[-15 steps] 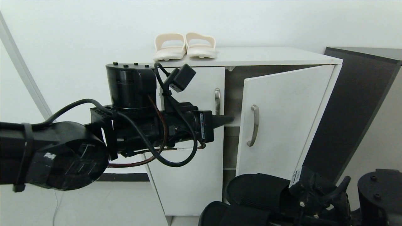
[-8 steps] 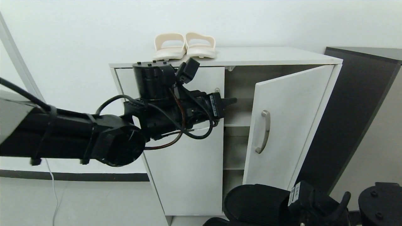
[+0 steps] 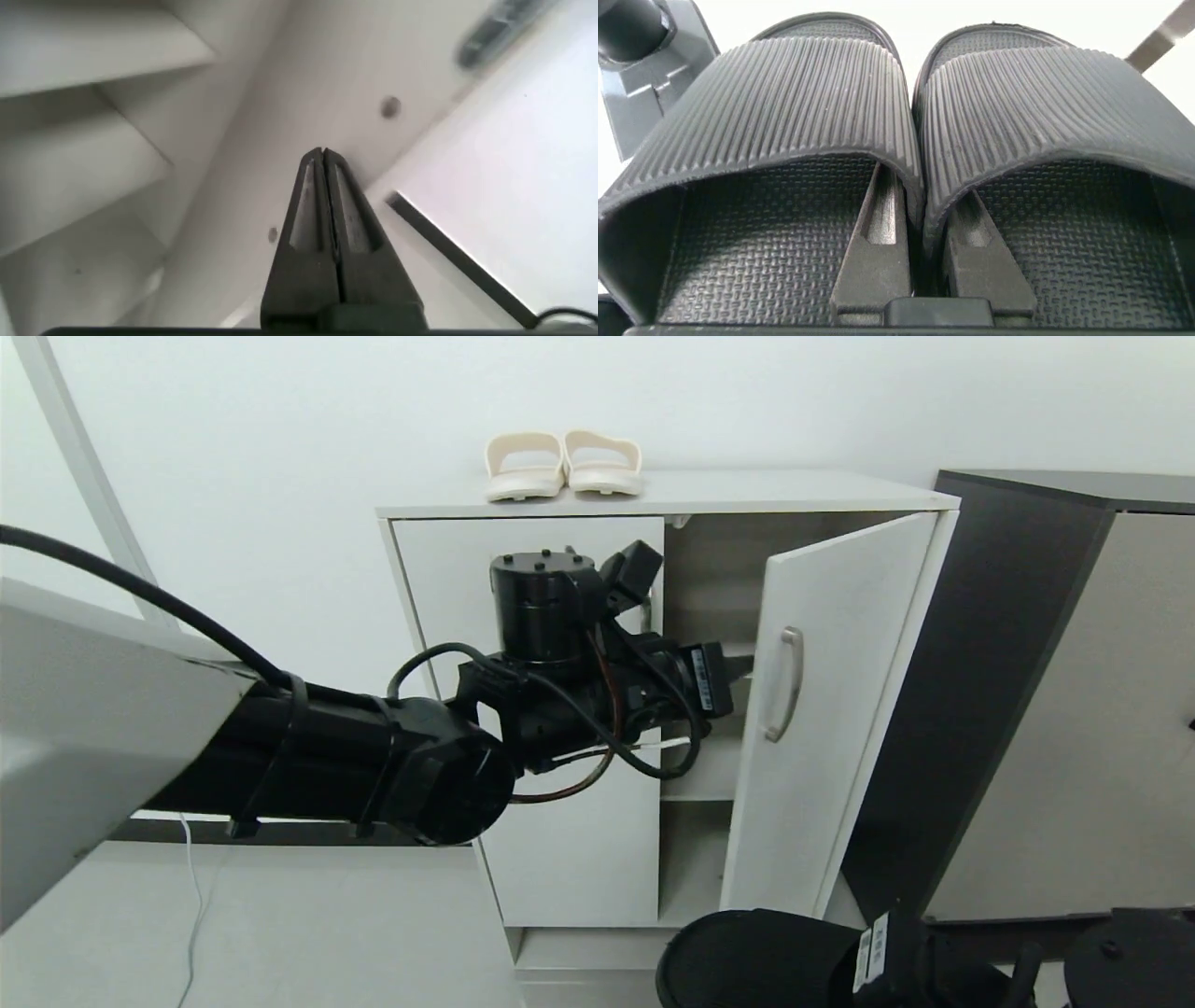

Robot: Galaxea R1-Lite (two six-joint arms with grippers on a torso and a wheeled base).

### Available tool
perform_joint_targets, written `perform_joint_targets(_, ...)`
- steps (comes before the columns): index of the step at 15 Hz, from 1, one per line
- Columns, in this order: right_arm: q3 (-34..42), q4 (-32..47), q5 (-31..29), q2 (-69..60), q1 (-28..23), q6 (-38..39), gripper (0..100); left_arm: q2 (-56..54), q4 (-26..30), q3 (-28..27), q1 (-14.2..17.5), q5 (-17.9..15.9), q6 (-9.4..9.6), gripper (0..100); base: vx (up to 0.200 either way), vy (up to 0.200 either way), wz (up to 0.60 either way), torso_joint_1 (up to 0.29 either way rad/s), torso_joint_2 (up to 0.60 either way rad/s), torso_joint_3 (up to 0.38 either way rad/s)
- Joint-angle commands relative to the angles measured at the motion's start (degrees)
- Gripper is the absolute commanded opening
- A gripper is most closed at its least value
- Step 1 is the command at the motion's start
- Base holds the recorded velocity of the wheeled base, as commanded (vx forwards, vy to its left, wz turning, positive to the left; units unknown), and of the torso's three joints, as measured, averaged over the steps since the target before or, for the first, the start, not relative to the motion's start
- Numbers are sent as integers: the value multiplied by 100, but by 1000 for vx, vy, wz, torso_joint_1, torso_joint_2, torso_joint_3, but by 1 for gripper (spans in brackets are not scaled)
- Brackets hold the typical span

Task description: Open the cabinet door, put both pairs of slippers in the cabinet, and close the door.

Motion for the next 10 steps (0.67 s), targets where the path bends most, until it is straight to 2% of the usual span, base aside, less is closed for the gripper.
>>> perform_joint_targets(1, 24, -10, 0, 13, 17, -5, 0, -33, -174, 61, -444, 124, 107, 0, 0, 0, 0, 0, 0, 0)
perform_joint_targets(3, 24, -19, 0, 13, 17, -5, 0, -42, -472, 105, -532, 230, 125, 0, 0, 0, 0, 0, 0, 0)
perform_joint_targets(5, 24, -27, 0, 30, 17, -5, 0, -24, -490, 114, -479, 353, 125, 0, 0, 0, 0, 0, 0, 0)
perform_joint_targets(7, -81, -45, -35, 144, -150, 4, 0, -42, -525, 114, -260, 687, 133, 0, 0, 0, 0, 0, 0, 0)
perform_joint_targets(8, -310, -45, -220, 285, -467, 4, 0, -183, -534, 123, -75, 889, 195, 0, 0, 0, 0, 0, 0, 0)
perform_joint_targets(9, -450, -45, -422, 408, -625, 30, 0, -306, -525, 175, 48, 1003, 274, 0, 0, 0, 0, 0, 0, 0)
perform_joint_targets(10, -705, -54, -1222, 804, -880, 92, 0, -631, -499, 448, 452, 1337, 670, 0, 0, 0, 0, 0, 0, 0)
